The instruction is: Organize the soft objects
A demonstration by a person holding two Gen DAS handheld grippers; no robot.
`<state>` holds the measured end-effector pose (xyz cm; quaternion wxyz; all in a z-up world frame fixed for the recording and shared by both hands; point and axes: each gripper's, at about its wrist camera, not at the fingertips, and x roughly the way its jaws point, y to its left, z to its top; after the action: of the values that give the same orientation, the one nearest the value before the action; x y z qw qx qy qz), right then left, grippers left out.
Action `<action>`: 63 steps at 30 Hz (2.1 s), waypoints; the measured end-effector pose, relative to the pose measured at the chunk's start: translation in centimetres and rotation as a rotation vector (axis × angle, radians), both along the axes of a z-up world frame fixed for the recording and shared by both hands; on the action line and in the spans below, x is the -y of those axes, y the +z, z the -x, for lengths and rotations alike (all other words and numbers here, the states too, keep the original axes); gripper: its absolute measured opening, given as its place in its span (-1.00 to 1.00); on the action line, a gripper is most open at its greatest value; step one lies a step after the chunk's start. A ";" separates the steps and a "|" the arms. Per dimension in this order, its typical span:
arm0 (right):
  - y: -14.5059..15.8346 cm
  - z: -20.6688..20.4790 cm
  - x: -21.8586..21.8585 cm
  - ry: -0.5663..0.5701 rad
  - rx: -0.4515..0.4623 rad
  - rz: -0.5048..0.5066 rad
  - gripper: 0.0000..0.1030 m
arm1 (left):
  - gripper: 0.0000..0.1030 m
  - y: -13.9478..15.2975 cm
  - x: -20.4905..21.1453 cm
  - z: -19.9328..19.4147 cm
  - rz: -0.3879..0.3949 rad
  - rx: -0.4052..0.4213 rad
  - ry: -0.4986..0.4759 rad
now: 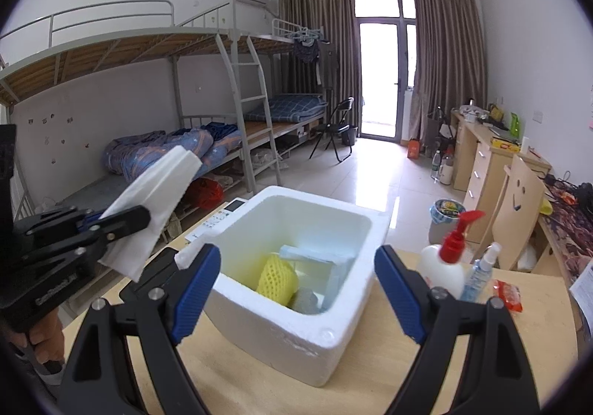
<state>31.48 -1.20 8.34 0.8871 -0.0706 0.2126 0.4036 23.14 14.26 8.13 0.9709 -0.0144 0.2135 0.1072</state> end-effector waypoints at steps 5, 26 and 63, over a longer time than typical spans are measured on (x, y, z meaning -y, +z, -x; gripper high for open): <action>0.2 0.4 1.5 -0.025 0.012 -0.007 0.71 | -0.83 -0.1 0.9 -1.2 -0.006 -0.010 -0.028; -0.3 1.1 8.6 -0.172 0.032 -0.059 0.72 | -0.83 -0.6 4.0 -5.7 0.000 -0.049 -0.133; 0.2 4.7 10.4 -0.190 0.049 -0.089 0.76 | 0.97 1.4 5.2 -1.0 -0.028 0.061 -0.081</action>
<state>26.74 -11.59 8.56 0.9285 -0.0203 0.1786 0.3249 24.18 9.07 9.58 0.9806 0.0048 0.1829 0.0706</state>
